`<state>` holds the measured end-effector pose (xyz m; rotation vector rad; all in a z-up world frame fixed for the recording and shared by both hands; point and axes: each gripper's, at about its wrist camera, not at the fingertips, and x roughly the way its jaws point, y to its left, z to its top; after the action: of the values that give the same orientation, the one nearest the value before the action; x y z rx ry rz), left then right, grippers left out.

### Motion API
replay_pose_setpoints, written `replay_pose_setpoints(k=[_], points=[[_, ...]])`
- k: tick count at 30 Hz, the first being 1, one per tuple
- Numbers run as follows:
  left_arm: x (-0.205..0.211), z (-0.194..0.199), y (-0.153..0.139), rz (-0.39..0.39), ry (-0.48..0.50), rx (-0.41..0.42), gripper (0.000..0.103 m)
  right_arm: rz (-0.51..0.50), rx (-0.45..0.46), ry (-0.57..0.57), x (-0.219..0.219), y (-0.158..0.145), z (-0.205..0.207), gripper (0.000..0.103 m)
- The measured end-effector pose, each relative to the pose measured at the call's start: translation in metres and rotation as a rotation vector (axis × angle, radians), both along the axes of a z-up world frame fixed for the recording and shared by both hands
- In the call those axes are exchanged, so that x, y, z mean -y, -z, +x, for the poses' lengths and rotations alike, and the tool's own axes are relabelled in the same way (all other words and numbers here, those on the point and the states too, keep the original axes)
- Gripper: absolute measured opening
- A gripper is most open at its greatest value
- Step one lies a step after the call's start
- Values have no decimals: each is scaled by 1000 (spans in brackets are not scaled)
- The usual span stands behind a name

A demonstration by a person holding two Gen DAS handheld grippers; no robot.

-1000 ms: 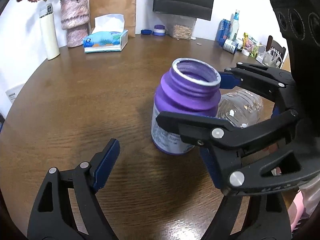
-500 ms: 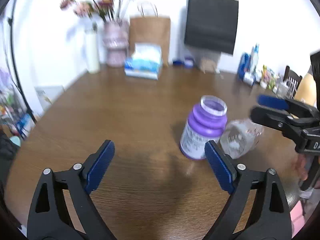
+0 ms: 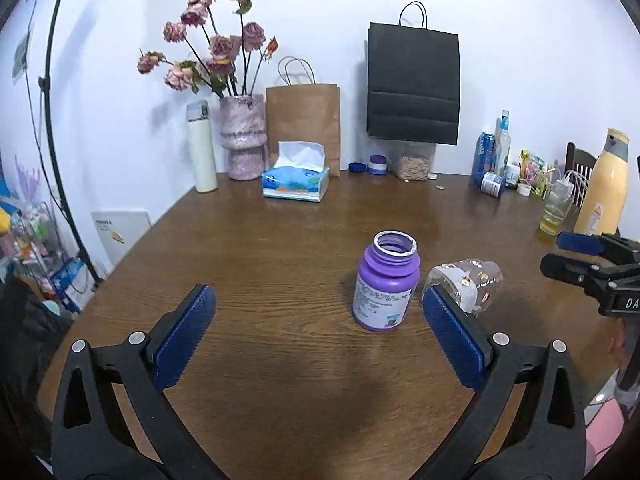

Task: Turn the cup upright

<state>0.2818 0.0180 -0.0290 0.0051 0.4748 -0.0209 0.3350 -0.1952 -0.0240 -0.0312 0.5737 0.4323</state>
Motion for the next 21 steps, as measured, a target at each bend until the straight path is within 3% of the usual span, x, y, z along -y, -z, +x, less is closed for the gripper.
replay_pose_setpoints(k=[4,9,14,18,21], points=[[-5,-38,-1,0,-41,64,103,28,32,-19,1,-2,-35,87],[-8,-97,5,-11,-75,100,103,-11,59,-29,-2,7,-92,87],[-5,-153,1,-5,-42,183,103,-50,163,-21,2,9,-156,87],[-4,-185,7,-12,16,90,103,-51,178,-5,6,13,-198,87],[-21,-213,10,33,-53,24,103,-1,135,-24,12,18,-227,87]])
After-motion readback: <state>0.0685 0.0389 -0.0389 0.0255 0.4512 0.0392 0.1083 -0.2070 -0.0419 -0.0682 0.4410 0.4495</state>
